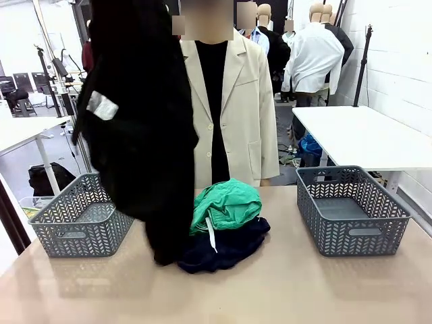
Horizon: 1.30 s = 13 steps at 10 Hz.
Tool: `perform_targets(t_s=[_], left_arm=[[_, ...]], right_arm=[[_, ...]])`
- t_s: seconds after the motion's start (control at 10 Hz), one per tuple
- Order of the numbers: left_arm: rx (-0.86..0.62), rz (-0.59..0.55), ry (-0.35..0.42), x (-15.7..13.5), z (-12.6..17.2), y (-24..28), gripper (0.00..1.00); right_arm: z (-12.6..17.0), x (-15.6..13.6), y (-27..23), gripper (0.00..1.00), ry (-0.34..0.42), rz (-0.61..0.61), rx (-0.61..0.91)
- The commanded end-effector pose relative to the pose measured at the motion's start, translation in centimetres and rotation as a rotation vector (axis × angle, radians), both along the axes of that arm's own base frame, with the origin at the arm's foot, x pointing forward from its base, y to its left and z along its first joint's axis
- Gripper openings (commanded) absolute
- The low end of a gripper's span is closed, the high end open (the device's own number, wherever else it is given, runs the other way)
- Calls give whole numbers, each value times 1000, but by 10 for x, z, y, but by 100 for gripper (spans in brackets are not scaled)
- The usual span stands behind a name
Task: Sort the tops and bottoms.
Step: Sort the clothes according to human instructions.
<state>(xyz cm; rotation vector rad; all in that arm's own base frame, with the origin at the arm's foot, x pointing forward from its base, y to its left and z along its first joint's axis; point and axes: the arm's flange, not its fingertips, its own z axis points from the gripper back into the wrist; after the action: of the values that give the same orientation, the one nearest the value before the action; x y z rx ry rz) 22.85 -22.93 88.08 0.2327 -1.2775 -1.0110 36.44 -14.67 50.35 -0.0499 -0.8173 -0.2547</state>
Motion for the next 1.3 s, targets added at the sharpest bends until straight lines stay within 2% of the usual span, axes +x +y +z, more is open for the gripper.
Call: perform_targets(t_s=[0.0, 1.2], left_arm=[[8, 1, 18, 8, -8, 2, 0], [8, 1, 18, 8, -8, 2, 0]], right_arm=[[-1, 0, 0, 100, 7, -4, 2], [-1, 0, 0, 100, 7, -4, 2]])
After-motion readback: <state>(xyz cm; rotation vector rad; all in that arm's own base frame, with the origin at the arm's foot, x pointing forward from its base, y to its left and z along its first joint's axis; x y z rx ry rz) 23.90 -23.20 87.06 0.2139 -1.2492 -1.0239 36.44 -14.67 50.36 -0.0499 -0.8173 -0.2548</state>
